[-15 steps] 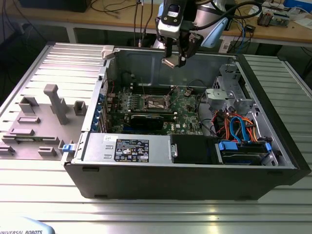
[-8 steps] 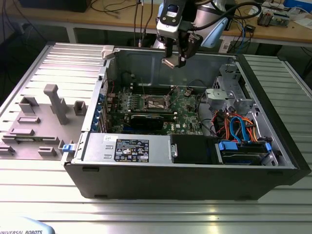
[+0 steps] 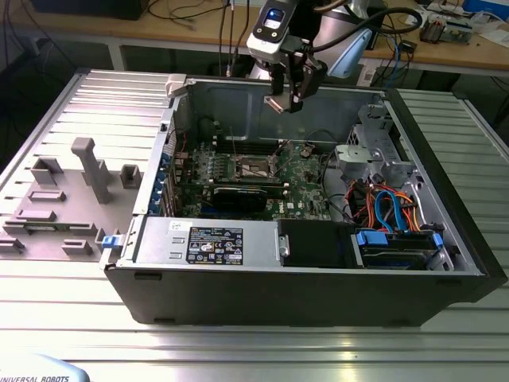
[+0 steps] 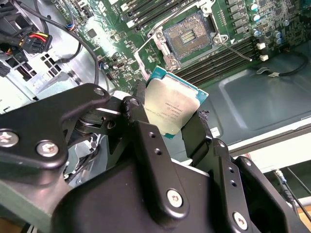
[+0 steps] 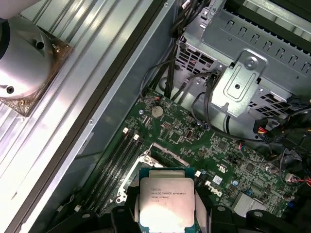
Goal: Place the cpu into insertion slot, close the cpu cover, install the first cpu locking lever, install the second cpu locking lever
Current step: 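Place the cpu into insertion slot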
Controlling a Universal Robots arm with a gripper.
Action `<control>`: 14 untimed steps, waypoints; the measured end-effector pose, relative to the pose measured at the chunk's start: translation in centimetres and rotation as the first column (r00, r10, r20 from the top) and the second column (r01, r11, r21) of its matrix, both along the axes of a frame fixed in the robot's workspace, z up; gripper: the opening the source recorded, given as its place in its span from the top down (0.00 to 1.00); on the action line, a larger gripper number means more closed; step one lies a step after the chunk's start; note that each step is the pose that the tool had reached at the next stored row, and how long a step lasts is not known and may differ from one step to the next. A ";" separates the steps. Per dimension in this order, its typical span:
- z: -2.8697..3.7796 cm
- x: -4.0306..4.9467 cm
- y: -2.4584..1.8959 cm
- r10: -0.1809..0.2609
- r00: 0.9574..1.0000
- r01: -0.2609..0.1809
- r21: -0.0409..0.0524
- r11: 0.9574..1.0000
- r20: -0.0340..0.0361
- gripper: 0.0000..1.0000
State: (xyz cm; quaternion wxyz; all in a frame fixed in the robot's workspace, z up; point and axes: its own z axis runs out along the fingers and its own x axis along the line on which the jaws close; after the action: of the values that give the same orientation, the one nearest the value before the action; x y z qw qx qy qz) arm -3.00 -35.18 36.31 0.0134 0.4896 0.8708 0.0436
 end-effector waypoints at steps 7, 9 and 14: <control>0.00 0.00 0.00 -0.005 1.000 0.005 0.000 1.000 0.000 0.46; 0.00 0.00 0.00 -0.006 1.000 0.006 0.000 1.000 0.000 0.46; 0.00 0.00 0.00 -0.010 1.000 0.010 0.000 1.000 0.000 0.46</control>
State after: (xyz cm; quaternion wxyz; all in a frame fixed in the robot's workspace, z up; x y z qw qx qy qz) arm -3.00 -35.18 36.31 0.0136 0.4937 0.8684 0.0435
